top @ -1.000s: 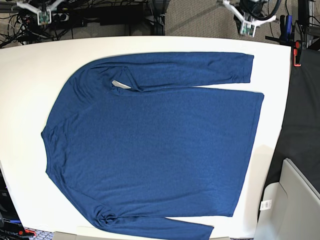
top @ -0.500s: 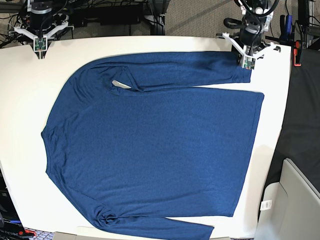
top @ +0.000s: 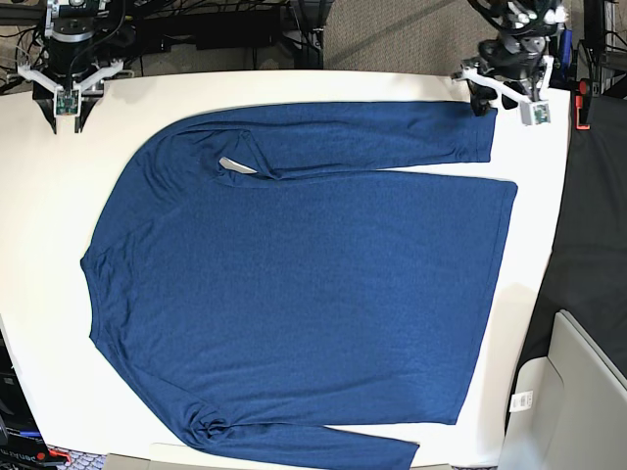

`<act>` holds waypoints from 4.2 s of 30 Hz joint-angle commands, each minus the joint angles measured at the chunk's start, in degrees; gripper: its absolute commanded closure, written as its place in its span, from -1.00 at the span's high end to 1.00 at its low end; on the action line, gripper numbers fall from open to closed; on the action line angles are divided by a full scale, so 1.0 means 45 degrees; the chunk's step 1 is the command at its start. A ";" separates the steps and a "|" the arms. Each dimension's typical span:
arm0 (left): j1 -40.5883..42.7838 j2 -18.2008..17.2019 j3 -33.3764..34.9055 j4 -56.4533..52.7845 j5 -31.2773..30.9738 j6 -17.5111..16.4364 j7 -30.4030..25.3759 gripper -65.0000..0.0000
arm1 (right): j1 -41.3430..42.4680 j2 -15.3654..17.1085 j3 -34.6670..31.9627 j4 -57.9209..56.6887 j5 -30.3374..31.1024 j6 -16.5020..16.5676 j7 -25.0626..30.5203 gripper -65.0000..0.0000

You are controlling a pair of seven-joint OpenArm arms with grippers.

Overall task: Fold the T-shirt properly
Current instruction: 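Move the left gripper down to the sleeve cuff at the shoulder, then move the right gripper to the shirt's shoulder corner and grasp it, then lift the shoulder edge with both grippers and pull it taut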

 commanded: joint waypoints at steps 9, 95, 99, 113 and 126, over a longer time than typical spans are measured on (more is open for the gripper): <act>-0.1090 -0.0057 -0.1736 -0.0069 -0.3957 -0.0037 0.2593 -0.04 | 0.0167 0.0113 0.0189 0.0175 -0.0039 -0.0216 0.0314 -0.37; -0.1676 -0.0116 -0.1678 -0.1143 -0.5383 -0.0037 0.3277 -1.00 | 0.7239 -0.3130 0.3139 -0.5080 0.7893 0.3769 -0.7617 -0.52; -0.1637 -0.0136 -0.1736 -0.1143 -0.5383 -0.0037 0.3277 -1.00 | 0.6927 -0.3189 0.3178 -0.5041 0.7971 0.3769 -0.7617 -1.00; 0.0141 -0.1269 -0.1756 -0.1143 -0.5442 -0.0037 0.3218 -1.00 | 0.3547 -0.1978 0.4116 -0.3790 1.1976 0.3789 -0.7617 -0.99; -0.2008 -0.1445 -0.1717 -0.0010 -0.5461 -0.0037 0.3257 -1.00 | 0.4739 -0.1509 0.4136 -0.3790 1.3871 0.3789 -0.7578 -0.99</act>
